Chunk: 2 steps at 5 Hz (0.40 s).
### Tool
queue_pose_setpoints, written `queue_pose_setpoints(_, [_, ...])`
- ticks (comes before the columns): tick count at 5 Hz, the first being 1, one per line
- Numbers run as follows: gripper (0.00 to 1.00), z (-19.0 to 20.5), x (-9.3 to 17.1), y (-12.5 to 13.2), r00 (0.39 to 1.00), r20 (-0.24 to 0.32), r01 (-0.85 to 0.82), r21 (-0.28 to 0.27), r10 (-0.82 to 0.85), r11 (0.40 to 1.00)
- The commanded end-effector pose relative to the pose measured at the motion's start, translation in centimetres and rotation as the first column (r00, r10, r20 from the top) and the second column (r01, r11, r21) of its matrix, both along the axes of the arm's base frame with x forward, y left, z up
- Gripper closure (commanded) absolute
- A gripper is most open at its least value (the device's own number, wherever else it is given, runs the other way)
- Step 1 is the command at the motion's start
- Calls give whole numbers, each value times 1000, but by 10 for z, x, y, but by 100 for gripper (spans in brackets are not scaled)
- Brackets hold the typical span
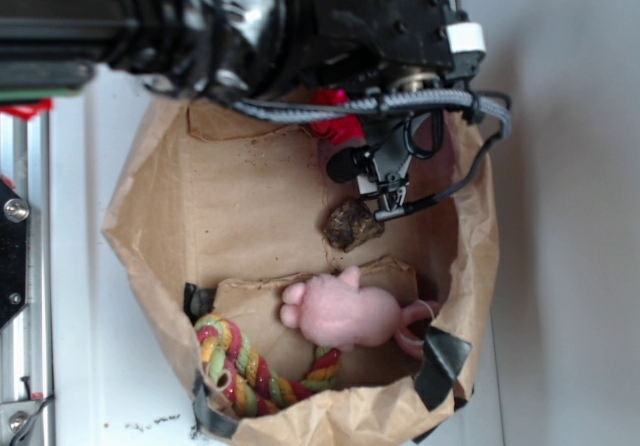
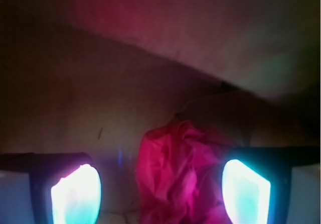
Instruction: Grab the red paper.
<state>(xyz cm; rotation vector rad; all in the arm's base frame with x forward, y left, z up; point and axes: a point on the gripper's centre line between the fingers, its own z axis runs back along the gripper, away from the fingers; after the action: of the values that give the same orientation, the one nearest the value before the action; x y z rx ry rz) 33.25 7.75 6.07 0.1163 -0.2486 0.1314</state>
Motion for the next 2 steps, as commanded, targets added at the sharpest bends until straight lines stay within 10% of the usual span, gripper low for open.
queue_pose_setpoints(1, [0, 2, 18, -6, 999, 16, 49, 80, -50, 996])
queue_pose_setpoints(2, [0, -5, 18, -3, 999, 0, 41, 99, -41, 994])
